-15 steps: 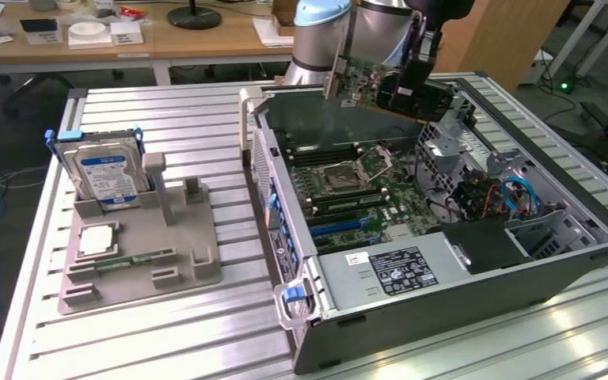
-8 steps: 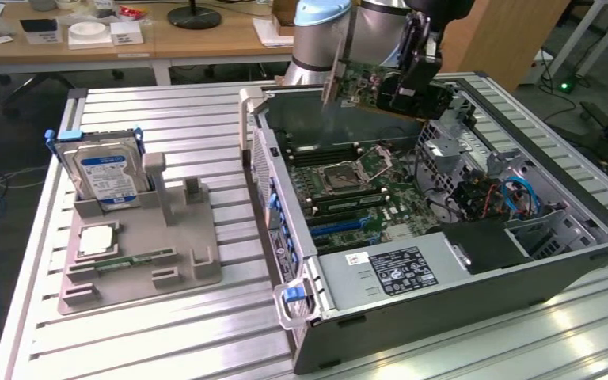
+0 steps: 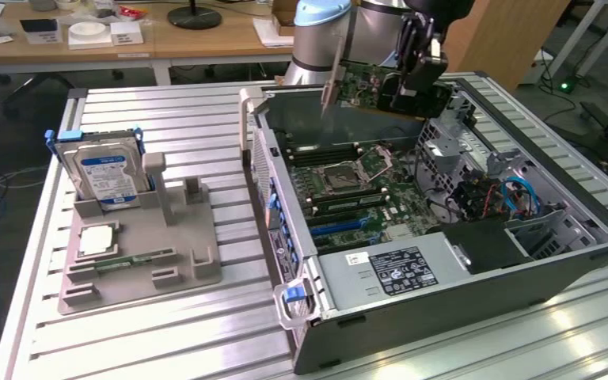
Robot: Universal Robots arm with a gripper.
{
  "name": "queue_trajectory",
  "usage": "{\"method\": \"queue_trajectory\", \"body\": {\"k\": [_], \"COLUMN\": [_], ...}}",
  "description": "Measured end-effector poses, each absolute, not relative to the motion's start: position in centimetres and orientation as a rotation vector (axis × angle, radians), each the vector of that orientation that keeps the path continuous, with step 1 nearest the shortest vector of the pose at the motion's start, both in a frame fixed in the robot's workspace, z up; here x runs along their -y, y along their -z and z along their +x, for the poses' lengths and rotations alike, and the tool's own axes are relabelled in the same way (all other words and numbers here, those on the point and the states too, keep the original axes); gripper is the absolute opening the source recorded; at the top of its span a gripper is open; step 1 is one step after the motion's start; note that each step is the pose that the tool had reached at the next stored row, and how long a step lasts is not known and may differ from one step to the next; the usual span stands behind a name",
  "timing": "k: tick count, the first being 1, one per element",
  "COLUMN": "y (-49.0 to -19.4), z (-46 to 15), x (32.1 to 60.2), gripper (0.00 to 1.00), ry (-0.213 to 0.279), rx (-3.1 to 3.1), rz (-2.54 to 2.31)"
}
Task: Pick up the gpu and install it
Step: 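Insert the gpu into the slot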
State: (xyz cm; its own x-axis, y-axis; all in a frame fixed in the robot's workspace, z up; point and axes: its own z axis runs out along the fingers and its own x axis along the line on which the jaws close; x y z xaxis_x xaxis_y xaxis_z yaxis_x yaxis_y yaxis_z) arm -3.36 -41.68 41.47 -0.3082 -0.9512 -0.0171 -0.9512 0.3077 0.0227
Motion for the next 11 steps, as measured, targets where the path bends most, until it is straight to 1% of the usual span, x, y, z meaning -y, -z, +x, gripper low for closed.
{"method": "queue_trajectory", "body": {"k": [8,11], "y": [-41.43,-41.33], "z": [-3.36,-3.35], "x": [41.69,41.69], "gripper": [0.28,0.28], "ry": [-0.044,-0.037], "rx": [-2.441,-2.390], "rz": [-1.978,-2.032]}}
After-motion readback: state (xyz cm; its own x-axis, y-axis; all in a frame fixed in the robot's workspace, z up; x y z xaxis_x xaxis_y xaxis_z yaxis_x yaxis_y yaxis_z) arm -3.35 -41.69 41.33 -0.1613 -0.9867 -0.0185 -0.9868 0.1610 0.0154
